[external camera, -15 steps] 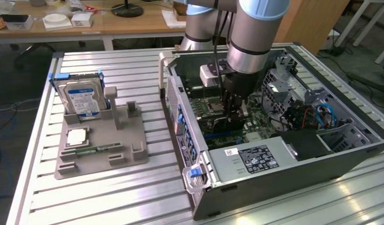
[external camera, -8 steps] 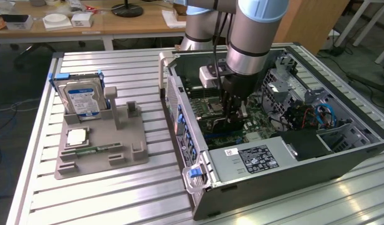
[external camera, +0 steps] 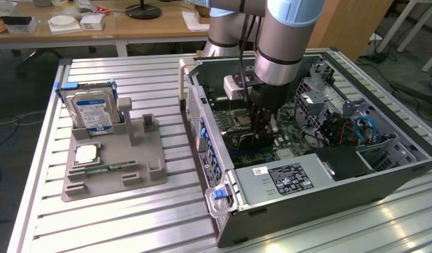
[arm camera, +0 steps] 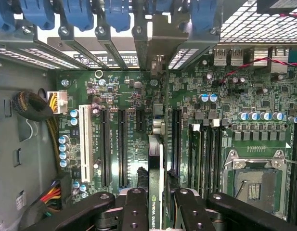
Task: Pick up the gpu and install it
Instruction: 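Insert the gpu into the slot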
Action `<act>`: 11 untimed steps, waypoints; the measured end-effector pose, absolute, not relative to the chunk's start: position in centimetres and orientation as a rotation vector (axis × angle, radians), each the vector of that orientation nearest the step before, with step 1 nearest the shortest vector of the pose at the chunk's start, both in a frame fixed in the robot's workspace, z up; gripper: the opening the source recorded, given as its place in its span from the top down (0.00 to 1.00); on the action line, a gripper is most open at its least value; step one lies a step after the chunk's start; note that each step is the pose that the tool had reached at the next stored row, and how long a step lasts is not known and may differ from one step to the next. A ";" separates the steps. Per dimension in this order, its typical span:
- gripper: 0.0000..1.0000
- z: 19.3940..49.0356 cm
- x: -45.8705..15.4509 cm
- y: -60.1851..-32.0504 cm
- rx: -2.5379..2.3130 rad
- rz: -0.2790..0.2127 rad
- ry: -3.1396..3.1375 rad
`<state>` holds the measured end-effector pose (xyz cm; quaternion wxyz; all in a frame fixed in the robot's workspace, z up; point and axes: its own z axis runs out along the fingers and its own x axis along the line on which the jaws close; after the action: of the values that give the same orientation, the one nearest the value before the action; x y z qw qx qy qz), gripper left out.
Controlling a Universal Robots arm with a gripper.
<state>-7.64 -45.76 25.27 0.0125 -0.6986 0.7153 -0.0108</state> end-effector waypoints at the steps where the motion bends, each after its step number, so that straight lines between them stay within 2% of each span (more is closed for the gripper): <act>1: 0.75 25.2 -7.6 -45.8 -2.177 -0.034 2.230; 11: 0.75 24.9 -7.6 -45.8 -2.177 -0.033 2.230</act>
<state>-7.65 -45.77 24.91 0.0124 -0.6986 0.7154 -0.0107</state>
